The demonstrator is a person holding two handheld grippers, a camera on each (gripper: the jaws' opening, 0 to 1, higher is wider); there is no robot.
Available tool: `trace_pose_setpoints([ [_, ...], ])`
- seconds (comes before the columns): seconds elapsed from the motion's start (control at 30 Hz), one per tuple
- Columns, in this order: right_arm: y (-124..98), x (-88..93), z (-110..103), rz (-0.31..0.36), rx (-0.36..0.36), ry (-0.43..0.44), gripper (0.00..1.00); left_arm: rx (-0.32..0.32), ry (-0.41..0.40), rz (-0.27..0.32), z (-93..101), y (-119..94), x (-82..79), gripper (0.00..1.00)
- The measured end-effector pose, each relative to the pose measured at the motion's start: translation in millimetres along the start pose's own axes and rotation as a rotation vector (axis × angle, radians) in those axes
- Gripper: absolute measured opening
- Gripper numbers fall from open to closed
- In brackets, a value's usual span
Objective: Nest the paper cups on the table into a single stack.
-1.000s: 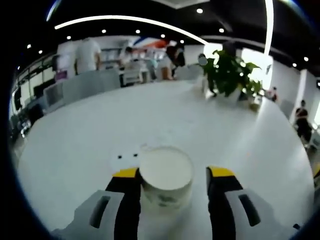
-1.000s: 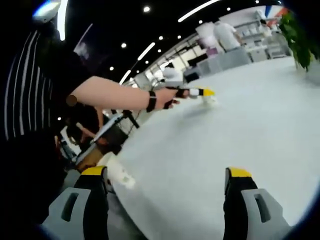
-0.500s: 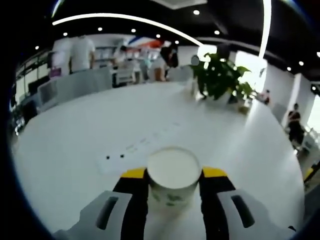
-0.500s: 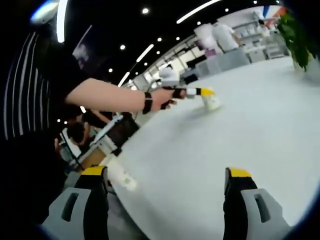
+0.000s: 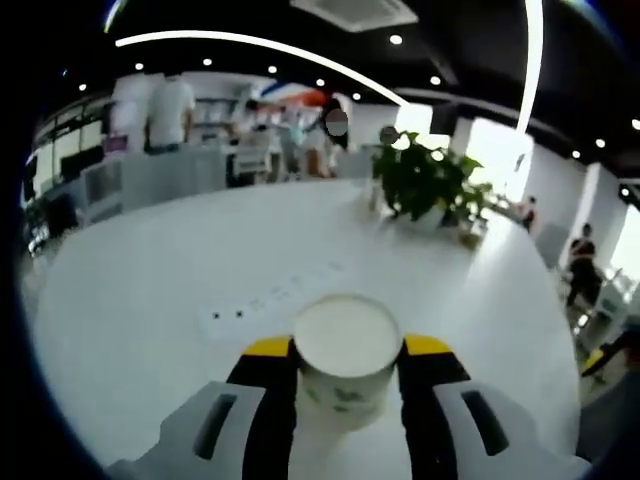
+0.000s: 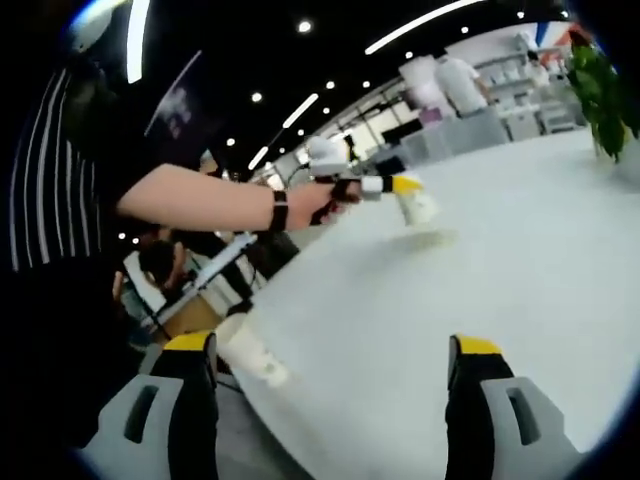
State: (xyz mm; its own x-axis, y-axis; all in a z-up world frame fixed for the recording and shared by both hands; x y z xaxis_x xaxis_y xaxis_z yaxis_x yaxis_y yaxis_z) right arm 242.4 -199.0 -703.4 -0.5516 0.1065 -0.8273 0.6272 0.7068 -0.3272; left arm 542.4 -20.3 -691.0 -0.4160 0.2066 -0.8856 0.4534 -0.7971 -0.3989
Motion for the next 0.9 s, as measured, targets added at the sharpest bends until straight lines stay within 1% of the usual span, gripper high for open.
trace_pose_setpoints([
  [0.03,0,-0.5,-1,0.005,-0.001,0.001,0.93,0.000,-0.002,0.001,1.6,-3,-0.3,0.37],
  [0.1,-1,-2.9,-2,0.014,-0.003,0.002,0.93,0.000,0.007,-0.001,9.6,-14,-0.9,0.37],
  [0.17,-2,-6.3,-5,0.027,-0.004,-0.014,0.93,-0.002,0.012,-0.013,17.2,-27,-0.1,0.37],
  [0.23,-1,-9.5,-6,0.036,-0.007,-0.005,0.93,0.001,0.011,-0.020,23.7,-40,0.6,0.37],
  [0.3,-1,-12.8,-6,0.041,-0.012,-0.017,0.93,-0.001,0.014,-0.031,29.5,-52,1.8,0.37],
  [0.37,-3,-18.1,-4,0.043,-0.009,-0.030,0.93,-0.001,0.001,-0.018,35.1,-63,2.3,0.37],
  [0.43,-4,-24.0,-3,0.058,-0.013,-0.032,0.93,0.003,-0.006,-0.008,40.1,-72,4.7,0.37],
  [0.47,-5,-26.3,-3,0.064,-0.013,-0.035,0.93,0.003,-0.002,-0.006,43.2,-76,5.8,0.37],
  [0.5,-4,-28.5,-5,0.064,-0.016,-0.041,0.93,0.011,0.007,0.009,49.6,-81,5.7,0.37],
  [0.57,-4,-31.0,-8,0.061,-0.017,-0.057,0.93,0.026,-0.016,0.026,58.2,-86,7.2,0.37],
  [0.63,-2,-32.7,-10,0.063,-0.026,-0.065,0.93,0.037,-0.007,0.008,67.0,-92,13.3,0.37],
  [0.67,-2,-33.2,-10,0.062,-0.026,-0.065,0.93,0.039,-0.004,0.008,68.6,-93,14.3,0.37],
  [0.77,2,-36.8,-15,0.073,-0.038,-0.071,0.93,0.056,-0.014,0.007,81.5,-102,21.0,0.37],
  [0.9,7,-34.3,-19,0.069,-0.037,-0.080,0.93,0.076,-0.004,0.001,96.8,-113,29.2,0.37],
])
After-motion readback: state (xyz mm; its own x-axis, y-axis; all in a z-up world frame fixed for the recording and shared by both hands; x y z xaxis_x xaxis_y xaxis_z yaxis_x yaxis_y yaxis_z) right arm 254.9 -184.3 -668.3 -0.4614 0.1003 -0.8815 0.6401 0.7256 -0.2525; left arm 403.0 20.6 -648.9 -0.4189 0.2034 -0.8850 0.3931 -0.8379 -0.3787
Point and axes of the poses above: the point that each gripper's makers call its tool centre point, and the gripper's own axes: y roughly forward along the fingers, z roughly to its right, x roughly out of its underside, the point moved 7 cm from there along -y, roughly backward along the fingers, and after that the axes turned 6 degrees about x, right-handed, at the moved point
